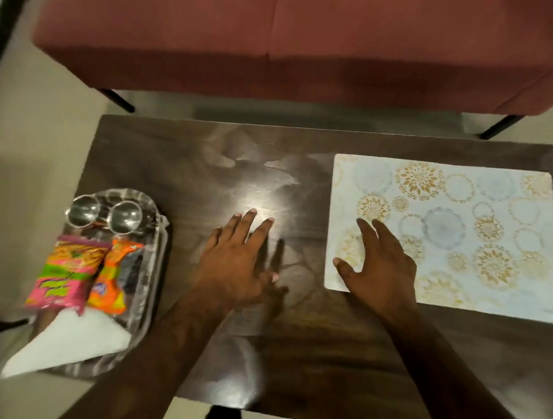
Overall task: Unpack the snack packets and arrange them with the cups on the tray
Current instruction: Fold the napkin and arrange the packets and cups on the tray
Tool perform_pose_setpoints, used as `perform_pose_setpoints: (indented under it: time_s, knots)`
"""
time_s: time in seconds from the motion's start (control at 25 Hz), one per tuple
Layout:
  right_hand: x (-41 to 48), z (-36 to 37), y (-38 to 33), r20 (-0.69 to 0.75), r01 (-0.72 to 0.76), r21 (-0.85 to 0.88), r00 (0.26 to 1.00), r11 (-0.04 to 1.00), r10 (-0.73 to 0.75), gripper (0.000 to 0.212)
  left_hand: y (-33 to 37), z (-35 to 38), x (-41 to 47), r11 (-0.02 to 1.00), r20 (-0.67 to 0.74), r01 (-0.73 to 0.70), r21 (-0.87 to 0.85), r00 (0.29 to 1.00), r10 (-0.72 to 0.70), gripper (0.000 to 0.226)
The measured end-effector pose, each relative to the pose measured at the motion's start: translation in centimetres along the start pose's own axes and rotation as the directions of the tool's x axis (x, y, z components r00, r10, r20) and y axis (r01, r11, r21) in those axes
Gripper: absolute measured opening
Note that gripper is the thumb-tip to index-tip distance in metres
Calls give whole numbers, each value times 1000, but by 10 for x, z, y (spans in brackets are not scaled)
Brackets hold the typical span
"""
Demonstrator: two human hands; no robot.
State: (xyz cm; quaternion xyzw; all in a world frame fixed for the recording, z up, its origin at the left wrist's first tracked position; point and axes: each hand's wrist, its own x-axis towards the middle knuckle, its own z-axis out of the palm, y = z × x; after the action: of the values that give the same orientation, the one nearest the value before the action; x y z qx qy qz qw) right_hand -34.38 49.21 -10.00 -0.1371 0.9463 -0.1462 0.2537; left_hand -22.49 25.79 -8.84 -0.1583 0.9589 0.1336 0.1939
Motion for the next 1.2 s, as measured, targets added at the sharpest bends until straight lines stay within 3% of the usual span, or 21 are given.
perform_pose_setpoints:
  time_s: [0.2, 0.36, 0.52, 0.64, 0.76, 0.84, 0.88, 1.0, 1.2]
  knots:
    - [-18, 42, -123, 115, 118, 19, 986, 993, -120, 86, -104, -16, -59, 988, -84, 120, -100, 988, -128, 91]
    - [-28, 83, -198, 247, 121, 135, 957, 983, -152, 77, -181, -27, -95, 975, -193, 137, -176, 966, -171, 66]
    - [-36, 136, -265, 381, -62, 391, 919, 918, -100, 52, -270, -35, -123, 931, -433, 109, -348, 862, -263, 33]
    - [-42, 167, -295, 441, -188, 451, 897, 872, -35, 25, -329, -31, -137, 806, -429, 211, -553, 757, -493, 15]
    - [-47, 187, -309, 460, -178, 406, 887, 896, -32, 20, -377, -9, -137, 563, -229, 336, -755, 669, -707, 9]
    - [-45, 193, -314, 450, -183, 375, 893, 909, -6, 18, -391, 9, -135, 361, 65, 451, -816, 692, -719, 14]
    - [-44, 196, -315, 454, -205, 375, 891, 904, 13, 19, -392, 17, -133, 321, 191, 510, -798, 719, -668, 18]
    - [-43, 202, -317, 508, -334, 470, 859, 817, 59, 19, -383, 29, -131, 302, 386, 565, -768, 784, -486, 27]
    - [-44, 214, -324, 517, -446, 568, 847, 692, 122, 30, -380, 29, -130, 270, 431, 580, -768, 781, -452, 24]
